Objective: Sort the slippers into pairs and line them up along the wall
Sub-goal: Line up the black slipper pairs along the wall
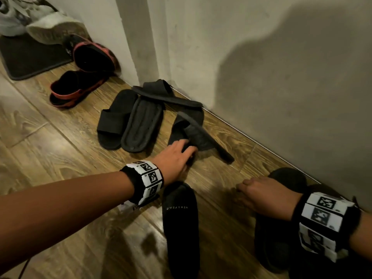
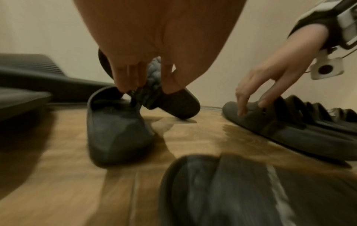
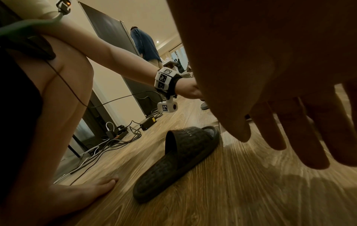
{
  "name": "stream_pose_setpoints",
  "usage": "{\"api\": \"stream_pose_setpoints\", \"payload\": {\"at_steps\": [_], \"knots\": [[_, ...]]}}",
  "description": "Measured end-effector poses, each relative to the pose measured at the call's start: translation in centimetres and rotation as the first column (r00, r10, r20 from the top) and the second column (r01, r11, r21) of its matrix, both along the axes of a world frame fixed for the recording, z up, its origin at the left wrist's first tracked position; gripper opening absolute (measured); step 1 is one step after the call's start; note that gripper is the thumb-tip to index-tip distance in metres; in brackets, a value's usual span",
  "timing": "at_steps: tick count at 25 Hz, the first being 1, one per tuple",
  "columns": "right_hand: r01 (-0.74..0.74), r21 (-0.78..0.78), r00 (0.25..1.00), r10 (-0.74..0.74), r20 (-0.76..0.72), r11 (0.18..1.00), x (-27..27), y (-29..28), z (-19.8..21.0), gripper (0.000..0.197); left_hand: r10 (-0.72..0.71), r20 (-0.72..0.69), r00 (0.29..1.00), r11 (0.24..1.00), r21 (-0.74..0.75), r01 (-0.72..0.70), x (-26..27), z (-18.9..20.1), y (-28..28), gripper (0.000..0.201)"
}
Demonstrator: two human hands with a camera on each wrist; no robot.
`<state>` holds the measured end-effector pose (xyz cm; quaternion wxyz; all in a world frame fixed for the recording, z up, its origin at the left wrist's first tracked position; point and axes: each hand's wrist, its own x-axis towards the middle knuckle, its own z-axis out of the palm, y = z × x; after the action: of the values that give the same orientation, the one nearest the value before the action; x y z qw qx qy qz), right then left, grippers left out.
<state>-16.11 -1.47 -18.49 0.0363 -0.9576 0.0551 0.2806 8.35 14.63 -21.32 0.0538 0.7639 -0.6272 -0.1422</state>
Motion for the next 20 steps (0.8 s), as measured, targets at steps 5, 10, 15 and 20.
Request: {"api": "stream_pose_setpoints", "payload": {"at_steps": [5,10,15,20], "knots": [[0.016,-0.019,1.000,-0.017,-0.013,1.000,-0.4,-0.6,-0.6,0.037,0.051,0.048,0.998,0.996,-0.072,-0.048,-0.6,0.7,-5.8,0.068],[0.031,-0.017,0.997,-0.032,-0.064,0.999,-1.5,-1.6,-1.1,0.041,0.122,0.046,0.991,0.991,0.055,-0.124,0.1,0.1,-9.1,0.060],[0.045,-0.018,0.992,-0.047,-0.117,0.999,-2.1,-2.4,-1.3,0.042,0.174,0.103,0.979,0.983,0.046,-0.180,0.2,-0.3,-9.2,0.046],[0.043,0.023,0.994,-0.040,-0.106,0.999,-1.8,-2.0,-1.3,0.039,0.358,0.056,0.932,0.929,-0.119,-0.350,0.8,0.5,-13.6,0.068]]}}
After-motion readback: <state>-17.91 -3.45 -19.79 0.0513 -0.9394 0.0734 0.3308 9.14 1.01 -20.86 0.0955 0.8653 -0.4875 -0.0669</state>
